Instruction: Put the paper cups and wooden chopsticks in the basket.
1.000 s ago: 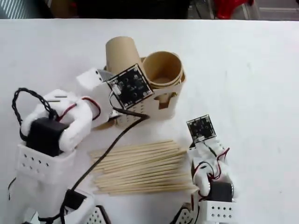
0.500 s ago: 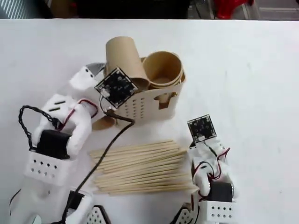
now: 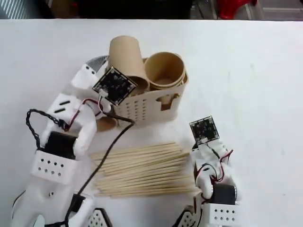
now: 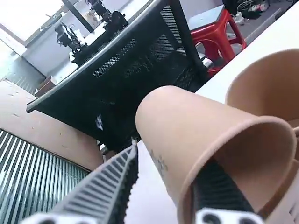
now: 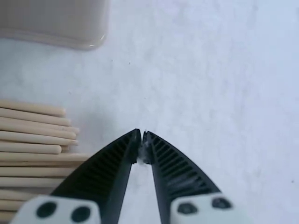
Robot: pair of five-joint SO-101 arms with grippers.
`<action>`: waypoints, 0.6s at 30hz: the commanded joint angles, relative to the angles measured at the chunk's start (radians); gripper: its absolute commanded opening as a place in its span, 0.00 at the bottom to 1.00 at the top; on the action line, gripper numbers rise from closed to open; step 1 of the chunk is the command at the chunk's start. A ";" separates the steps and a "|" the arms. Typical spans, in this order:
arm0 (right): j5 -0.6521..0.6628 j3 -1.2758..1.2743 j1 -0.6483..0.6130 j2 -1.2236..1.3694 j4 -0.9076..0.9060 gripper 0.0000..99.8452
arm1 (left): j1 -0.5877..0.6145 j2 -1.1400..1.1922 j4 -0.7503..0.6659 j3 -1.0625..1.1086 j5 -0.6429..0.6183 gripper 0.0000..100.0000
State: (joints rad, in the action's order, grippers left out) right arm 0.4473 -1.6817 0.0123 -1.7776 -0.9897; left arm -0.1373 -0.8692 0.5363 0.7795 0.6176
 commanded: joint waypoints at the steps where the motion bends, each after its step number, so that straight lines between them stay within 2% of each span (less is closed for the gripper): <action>1: 0.012 -0.009 0.001 -0.002 0.021 0.02 | 0.010 -0.019 -0.023 -0.008 -0.017 0.17; 3: 0.012 -0.009 0.001 -0.002 0.021 0.02 | 0.010 -0.019 -0.020 -0.008 -0.017 0.16; 8: 0.012 -0.009 0.001 -0.002 0.022 0.02 | 0.007 -0.028 0.002 -0.038 -0.097 0.04; 18: 0.012 -0.009 0.001 -0.002 0.022 0.02 | -0.010 -0.019 0.305 -0.388 -0.232 0.02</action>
State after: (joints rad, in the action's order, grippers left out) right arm 0.4473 -1.6817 0.0123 -1.7776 -0.9897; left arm -0.1373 -0.8692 0.7633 0.5370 0.4242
